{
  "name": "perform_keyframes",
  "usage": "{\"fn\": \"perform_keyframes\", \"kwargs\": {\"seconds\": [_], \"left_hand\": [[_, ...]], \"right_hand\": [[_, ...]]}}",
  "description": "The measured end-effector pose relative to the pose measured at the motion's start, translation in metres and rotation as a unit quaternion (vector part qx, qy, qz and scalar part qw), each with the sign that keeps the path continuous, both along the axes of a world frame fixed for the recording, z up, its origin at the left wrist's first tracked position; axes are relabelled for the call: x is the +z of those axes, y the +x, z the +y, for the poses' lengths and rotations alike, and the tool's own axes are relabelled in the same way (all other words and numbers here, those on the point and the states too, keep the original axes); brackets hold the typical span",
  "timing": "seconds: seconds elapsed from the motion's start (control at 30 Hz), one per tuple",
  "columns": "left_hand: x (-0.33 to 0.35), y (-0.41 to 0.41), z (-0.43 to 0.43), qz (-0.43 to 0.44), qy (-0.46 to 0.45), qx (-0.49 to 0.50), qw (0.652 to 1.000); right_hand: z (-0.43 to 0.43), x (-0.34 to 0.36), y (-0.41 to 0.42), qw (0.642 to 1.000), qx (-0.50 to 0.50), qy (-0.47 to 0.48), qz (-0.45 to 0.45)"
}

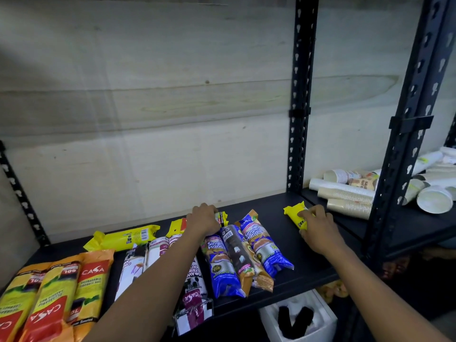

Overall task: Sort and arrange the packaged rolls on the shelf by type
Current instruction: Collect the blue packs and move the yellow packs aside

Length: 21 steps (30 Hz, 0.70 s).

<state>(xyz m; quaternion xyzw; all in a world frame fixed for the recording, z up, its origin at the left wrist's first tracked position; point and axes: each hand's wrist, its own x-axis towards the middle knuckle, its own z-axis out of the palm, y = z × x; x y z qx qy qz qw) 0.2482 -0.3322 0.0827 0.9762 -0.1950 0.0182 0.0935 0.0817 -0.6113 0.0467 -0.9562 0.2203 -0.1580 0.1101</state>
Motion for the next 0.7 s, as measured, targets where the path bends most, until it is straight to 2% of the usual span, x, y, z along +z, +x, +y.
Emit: {"fn": "perform_keyframes", "kwargs": {"seconds": [0.17,0.33,0.43,0.57,0.7], "left_hand": [[0.008,0.009,0.005,0.033,0.007,0.002,0.999],[0.015,0.012,0.012,0.061,-0.064,-0.018,0.996],[0.024,0.011,0.017,0.033,-0.122,-0.026,0.992],[0.036,-0.008,0.008,-0.041,-0.129,-0.098,0.986],[0.044,-0.039,-0.025,-0.061,-0.154,-0.224,0.960]], "right_hand": [[-0.005,-0.005,-0.002,0.999,0.011,0.027,-0.021],[-0.004,-0.006,-0.003,0.999,0.010,0.027,-0.028],[-0.005,-0.006,-0.004,0.998,0.013,0.041,-0.050],[-0.009,-0.010,-0.008,0.994,0.004,0.062,-0.089],[-0.018,-0.013,-0.019,0.986,-0.012,0.092,-0.137]]}}
